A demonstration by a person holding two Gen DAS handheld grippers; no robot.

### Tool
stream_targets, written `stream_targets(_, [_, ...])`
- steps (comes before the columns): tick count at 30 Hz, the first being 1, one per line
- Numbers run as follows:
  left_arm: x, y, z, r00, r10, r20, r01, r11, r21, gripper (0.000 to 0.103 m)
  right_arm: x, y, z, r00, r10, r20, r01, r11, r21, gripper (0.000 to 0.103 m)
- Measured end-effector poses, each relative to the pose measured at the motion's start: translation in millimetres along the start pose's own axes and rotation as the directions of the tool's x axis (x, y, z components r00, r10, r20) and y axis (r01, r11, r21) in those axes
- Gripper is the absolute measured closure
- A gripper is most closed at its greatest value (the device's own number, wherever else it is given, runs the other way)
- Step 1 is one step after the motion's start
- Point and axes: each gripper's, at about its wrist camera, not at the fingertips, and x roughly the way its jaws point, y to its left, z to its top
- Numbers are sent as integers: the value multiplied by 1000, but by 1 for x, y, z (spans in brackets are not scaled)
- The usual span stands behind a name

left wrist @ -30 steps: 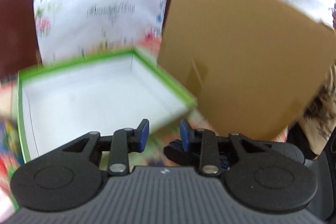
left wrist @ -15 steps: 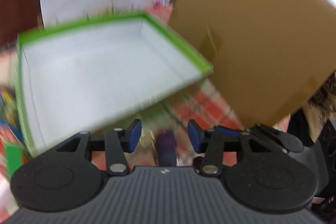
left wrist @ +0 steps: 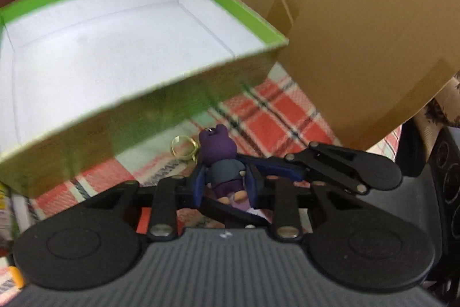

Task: Organize objects
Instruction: 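Carry the keychain into the green box and open both tools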

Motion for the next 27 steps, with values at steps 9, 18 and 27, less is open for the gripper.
stream_targets(9, [-61,-11,49,976,16,217,-35,996,81,72,-32,11,45,961,-54,271,73,995,-61,62])
stream_targets(18, [-68,0,119,922,72,381,-120,987,104,75,1,-6,122,898,-113,426,153,986,-62,72])
stream_targets(27, [-57,24,98,950,33,309,-39,999,14,69,0,-37,85,921,-137,364,123,991,60,66])
